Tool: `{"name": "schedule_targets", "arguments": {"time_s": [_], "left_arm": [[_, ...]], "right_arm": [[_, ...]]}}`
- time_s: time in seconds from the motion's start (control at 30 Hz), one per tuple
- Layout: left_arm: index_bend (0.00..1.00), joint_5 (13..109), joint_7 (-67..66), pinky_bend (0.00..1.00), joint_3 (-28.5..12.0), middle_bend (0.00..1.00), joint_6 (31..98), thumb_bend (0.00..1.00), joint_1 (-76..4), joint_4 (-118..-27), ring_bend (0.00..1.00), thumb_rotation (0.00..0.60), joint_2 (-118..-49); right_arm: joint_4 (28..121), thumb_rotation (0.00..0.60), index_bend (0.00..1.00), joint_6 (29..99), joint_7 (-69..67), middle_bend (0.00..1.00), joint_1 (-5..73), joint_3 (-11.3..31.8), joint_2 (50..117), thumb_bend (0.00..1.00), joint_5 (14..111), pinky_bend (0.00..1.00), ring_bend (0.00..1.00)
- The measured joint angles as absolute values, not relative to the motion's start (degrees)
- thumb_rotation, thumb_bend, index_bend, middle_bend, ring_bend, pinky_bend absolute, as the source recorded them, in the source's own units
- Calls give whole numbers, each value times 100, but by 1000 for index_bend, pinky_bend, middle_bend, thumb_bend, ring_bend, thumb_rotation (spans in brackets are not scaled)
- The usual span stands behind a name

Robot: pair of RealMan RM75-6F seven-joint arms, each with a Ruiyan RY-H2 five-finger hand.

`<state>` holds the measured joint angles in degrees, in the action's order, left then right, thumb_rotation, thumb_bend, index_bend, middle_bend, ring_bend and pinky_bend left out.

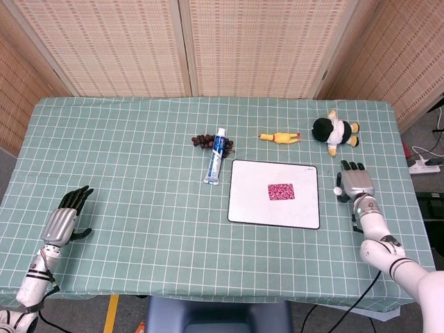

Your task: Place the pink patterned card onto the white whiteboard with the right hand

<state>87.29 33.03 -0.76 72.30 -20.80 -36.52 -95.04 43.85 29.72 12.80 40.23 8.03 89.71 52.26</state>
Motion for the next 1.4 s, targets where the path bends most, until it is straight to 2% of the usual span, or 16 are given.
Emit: {"name": "schedule_targets", "arguments": {"time_s": [0.43, 0.83, 1.13, 1.4], "left_arm": [[0, 8744, 3319, 0, -62, 0, 7214, 156, -2086, -3641, 0, 600, -9511], [0, 8749, 3329, 0, -62, 0, 7248, 157, -2079, -3654, 0, 600, -9497], [0, 8725, 3386, 0, -84, 0, 7277, 157, -2056, -3643, 0, 600, -9473], [0, 8677, 3402, 0, -126, 0, 7254, 158, -2056, -3611, 0, 600, -9475]], "right_arm": [[4484, 600, 534, 3058, 1087, 0, 4034, 904, 8954, 286, 5408, 0, 0], [5885, 600, 546, 3356, 1213, 2, 4210, 1073, 8497, 306, 5499, 0, 0], [6501, 600, 551, 3470, 1851, 5, 4589, 1089, 8494, 307, 5115, 0, 0], [6567, 600, 553, 3625, 2443, 5, 4941, 930, 8817, 309, 4361, 0, 0]]}}
